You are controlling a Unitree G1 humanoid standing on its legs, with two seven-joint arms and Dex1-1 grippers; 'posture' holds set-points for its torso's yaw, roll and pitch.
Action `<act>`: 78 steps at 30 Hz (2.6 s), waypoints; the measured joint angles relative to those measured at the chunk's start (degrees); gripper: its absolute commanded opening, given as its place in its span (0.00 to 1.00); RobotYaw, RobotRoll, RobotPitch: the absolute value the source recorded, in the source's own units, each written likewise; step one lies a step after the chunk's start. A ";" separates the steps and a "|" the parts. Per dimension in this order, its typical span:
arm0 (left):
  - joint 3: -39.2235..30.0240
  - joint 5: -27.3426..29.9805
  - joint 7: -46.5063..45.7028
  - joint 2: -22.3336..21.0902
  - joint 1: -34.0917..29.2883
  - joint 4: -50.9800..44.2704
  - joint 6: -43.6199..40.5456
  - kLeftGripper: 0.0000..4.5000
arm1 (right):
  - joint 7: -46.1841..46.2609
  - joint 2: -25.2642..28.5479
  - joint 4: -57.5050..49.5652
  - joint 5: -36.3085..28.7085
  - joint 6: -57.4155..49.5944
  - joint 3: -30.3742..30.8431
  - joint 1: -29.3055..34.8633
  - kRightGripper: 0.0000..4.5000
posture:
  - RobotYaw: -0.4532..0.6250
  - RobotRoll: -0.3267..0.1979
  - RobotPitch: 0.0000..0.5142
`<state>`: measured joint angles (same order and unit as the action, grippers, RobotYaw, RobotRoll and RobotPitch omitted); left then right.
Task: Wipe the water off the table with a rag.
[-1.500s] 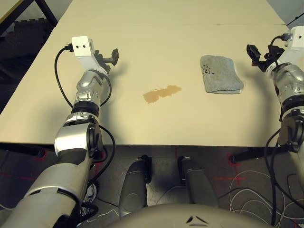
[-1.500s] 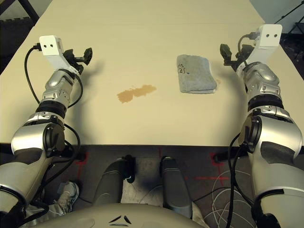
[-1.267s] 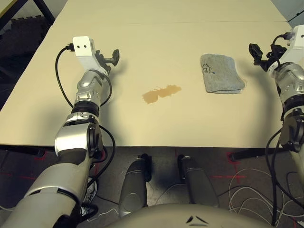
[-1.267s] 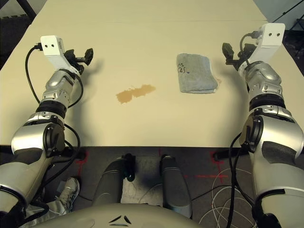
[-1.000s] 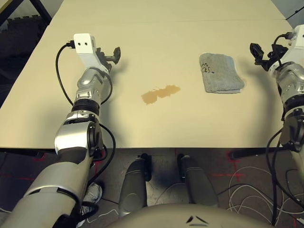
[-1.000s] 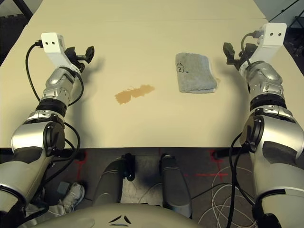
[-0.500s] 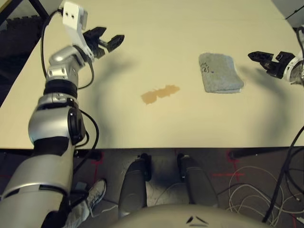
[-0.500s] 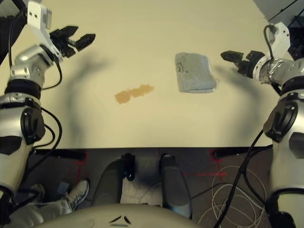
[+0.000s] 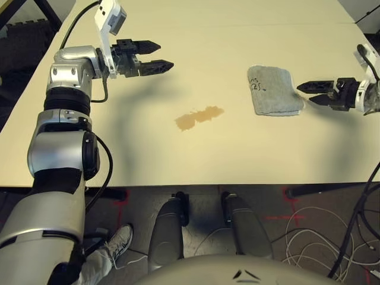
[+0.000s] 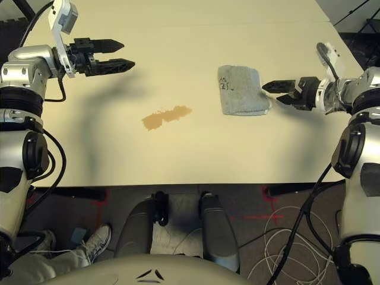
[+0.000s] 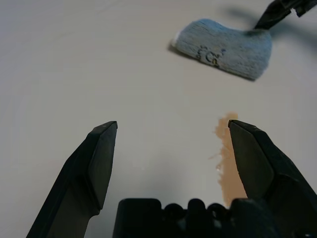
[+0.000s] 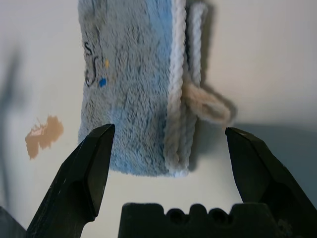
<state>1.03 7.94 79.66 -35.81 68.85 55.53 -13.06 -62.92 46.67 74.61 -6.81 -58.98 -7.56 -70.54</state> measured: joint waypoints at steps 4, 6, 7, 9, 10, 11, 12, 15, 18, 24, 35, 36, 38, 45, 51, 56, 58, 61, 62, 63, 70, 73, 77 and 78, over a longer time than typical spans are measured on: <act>2.61 -1.41 4.64 -2.12 -1.03 -1.75 -1.83 1.00 | -0.47 -0.16 0.00 -0.48 -1.75 -0.44 0.48 0.99 | 0.29 0.62 0.53; 3.76 -1.72 6.83 -3.43 -1.02 -3.22 -2.68 1.00 | -0.39 -0.57 -0.02 -1.34 -2.57 -1.12 0.48 0.99 | 0.29 0.62 0.53; 4.29 -1.95 7.91 -4.08 -1.00 -3.75 -3.05 1.00 | -0.23 -0.88 -0.02 -1.66 -3.02 -1.78 0.48 0.99 | 0.29 0.62 0.53; 5.28 -2.48 9.86 -5.23 -1.01 -5.12 -3.63 1.00 | 0.45 -1.58 -0.03 -2.61 -3.87 -2.52 0.48 0.99 | 0.30 0.62 0.54; 6.10 -2.49 10.84 -5.90 -1.01 -5.86 -3.94 1.00 | 0.92 -2.06 -0.03 -3.12 -4.35 -3.16 0.47 0.99 | 0.30 0.62 0.54; 6.68 -2.43 11.32 -6.36 -1.04 -6.52 -4.19 1.00 | 1.37 -2.40 -0.03 -3.61 -4.75 -3.83 0.46 0.99 | 0.30 0.62 0.54; 7.74 -2.14 11.77 -7.26 -1.36 -8.03 -4.68 1.00 | 2.05 -2.82 -0.03 -4.21 -5.29 -4.64 0.35 0.99 | 0.30 0.62 0.54; 10.54 -0.19 12.11 -9.45 -2.39 -11.10 -5.94 1.00 | 4.01 -3.70 -0.03 -5.55 -6.53 -6.67 0.06 0.99 | 0.31 0.62 0.55; 12.97 2.54 12.25 -11.72 -3.89 -15.22 -7.08 1.00 | 5.50 -4.85 -0.26 -6.37 -7.38 -7.60 -0.37 0.99 | 0.31 0.62 0.55; 16.48 6.53 12.35 -15.28 -7.72 -21.12 -8.12 1.00 | 6.83 -7.16 -0.51 -7.28 -7.88 -8.99 -1.02 0.99 | 0.31 0.62 0.55; 18.86 8.92 12.37 -17.39 -11.51 -25.50 -9.17 1.00 | 18.15 -11.66 -0.80 -11.30 -0.11 -15.14 -1.66 0.99 | 0.30 0.62 0.55; 18.87 8.92 12.37 -17.34 -11.51 -25.50 -9.22 1.00 | 18.81 -11.72 -0.91 -11.33 0.75 -15.29 -1.66 0.99 | 0.30 0.62 0.55; 18.89 8.93 12.37 -17.31 -11.50 -25.50 -9.28 1.00 | 19.93 -11.91 -1.22 -11.40 2.21 -15.54 -1.66 0.99 | 0.29 0.62 0.55; 19.52 8.93 12.37 -16.80 -11.18 -25.48 -9.32 1.00 | 21.86 -13.58 -3.54 -12.49 3.23 -15.67 -1.66 0.54 | 0.28 0.62 0.55; 19.66 8.93 12.37 -16.44 -11.09 -25.48 -9.48 1.00 | 22.56 -14.97 -8.55 -13.45 0.64 -15.49 -1.47 0.03 | 0.27 0.62 0.54; 19.87 8.96 12.37 -16.28 -11.09 -25.53 -9.56 1.00 | 22.89 -15.79 -14.52 -13.97 -2.14 -14.04 0.77 0.01 | 0.27 0.62 0.53; 19.95 8.98 12.37 -16.27 -11.10 -25.66 -9.64 1.00 | 23.63 -15.95 -17.81 -14.51 -4.04 -13.78 1.72 0.01 | 0.27 0.62 0.53; 20.26 9.04 12.37 -16.28 -11.10 -26.03 -9.81 1.00 | 25.95 -17.23 -24.54 -16.15 -8.95 -14.12 2.05 0.01 | 0.26 0.62 0.53; 20.34 9.06 12.37 -16.28 -11.10 -26.19 -9.84 1.00 | 27.27 -18.54 -28.44 -17.34 -11.74 -14.92 2.11 0.01 | 0.26 0.62 0.53; 20.40 9.08 12.37 -16.27 -11.09 -26.40 -9.84 1.00 | 28.24 -19.88 -31.72 -18.52 -14.09 -15.77 2.10 0.01 | 0.26 0.62 0.52; 20.71 9.36 12.38 -16.33 -11.01 -26.94 -9.80 1.00 | 40.78 -37.29 -58.12 -24.18 -31.10 -25.13 5.41 0.01 | 0.26 0.62 0.52; 21.50 9.86 12.37 -16.37 -10.82 -26.95 -9.71 1.00 | 46.54 -45.56 -65.09 -27.99 -32.34 -25.85 9.19 0.01 | 0.26 0.62 0.53; 22.17 10.20 12.37 -16.60 -10.73 -26.91 -9.46 1.00 | 53.05 -52.63 -68.99 -31.90 -32.37 -25.77 12.48 0.01 | 0.26 0.62 0.55; 22.33 10.25 12.37 -16.73 -10.71 -26.89 -9.41 1.00 | 54.75 -54.19 -69.50 -32.68 -32.37 -25.84 12.60 0.01 | 0.26 0.62 0.55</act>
<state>23.36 18.19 92.04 -52.54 58.14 28.64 -22.47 -8.17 -7.52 5.11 -39.49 -91.35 -33.41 -57.93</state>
